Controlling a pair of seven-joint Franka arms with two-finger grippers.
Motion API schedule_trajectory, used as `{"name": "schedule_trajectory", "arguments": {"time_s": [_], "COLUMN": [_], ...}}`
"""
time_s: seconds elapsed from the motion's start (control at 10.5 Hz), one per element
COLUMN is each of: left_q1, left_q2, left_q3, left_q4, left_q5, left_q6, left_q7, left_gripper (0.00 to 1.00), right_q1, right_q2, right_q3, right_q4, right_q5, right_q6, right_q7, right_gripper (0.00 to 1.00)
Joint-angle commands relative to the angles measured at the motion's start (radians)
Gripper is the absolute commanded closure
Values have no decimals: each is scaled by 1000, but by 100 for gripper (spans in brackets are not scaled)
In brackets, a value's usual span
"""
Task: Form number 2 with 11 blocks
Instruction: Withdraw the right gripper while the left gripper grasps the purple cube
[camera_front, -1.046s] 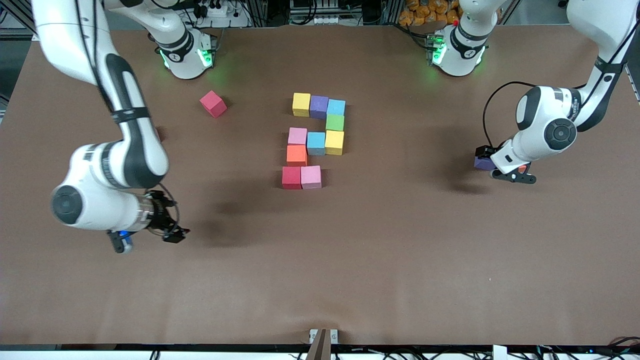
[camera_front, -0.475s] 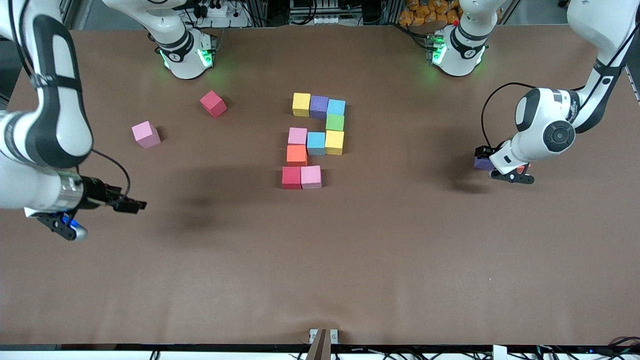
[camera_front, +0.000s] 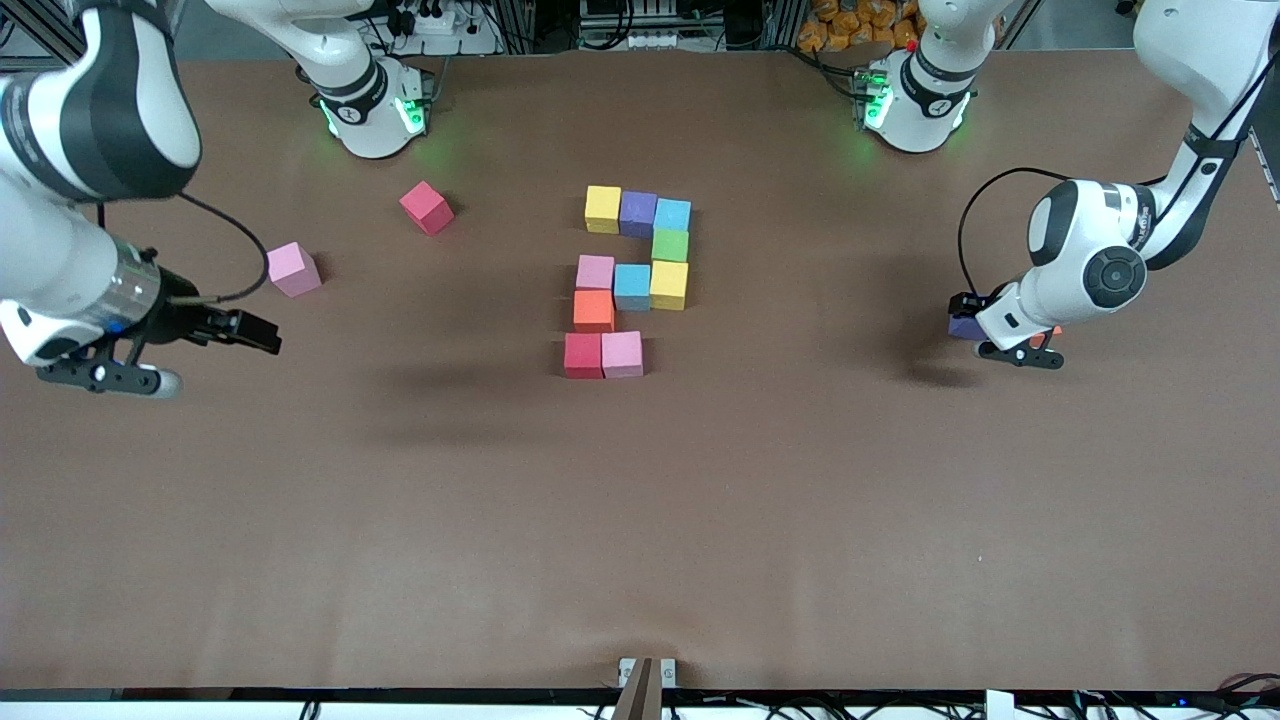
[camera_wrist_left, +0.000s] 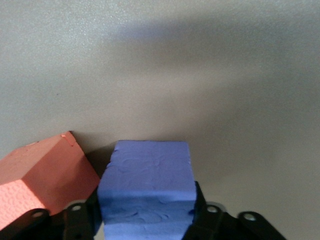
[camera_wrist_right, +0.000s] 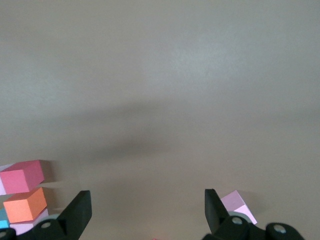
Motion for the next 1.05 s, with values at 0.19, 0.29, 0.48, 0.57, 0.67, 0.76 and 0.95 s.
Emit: {"name": "schedule_trajectory", "arguments": {"time_s": [0.19, 0.29, 0.48, 0.57, 0.67, 0.76, 0.95], "left_q1": [11, 9, 11, 9, 9, 9, 3], "left_q2": [24, 24, 26, 32, 39, 47, 53], "left_q3": [-6, -6, -6, -6, -6, -7, -9], "left_q4": [12, 12, 20, 24, 38, 49, 75], "left_q5": [24, 24, 24, 24, 22, 18, 10], "left_q6": [10, 10, 12, 12, 10, 10, 10], "left_q7": [-10, -11, -11, -11, -13, -14, -27], "left_gripper": [43, 43, 42, 42, 42, 42, 42], "right_q1": [-22, -22, -27, -30, -34, -36, -34], "right_q2": [-71, -71, -74, -74, -75, -75, -74], "right_q3": [55, 53, 55, 55, 55, 53, 55], "right_q4": [-33, -28, 31, 56, 67, 76, 117], "right_q5": [-26, -26, -26, -28, -31, -57, -74], "right_q6": [-11, -27, -109, -141, -152, -154, -178], "right_q7": [-20, -20, -20, -23, -58, -96, -98], "right_gripper": [0, 0, 0, 0, 0, 0, 0]}}
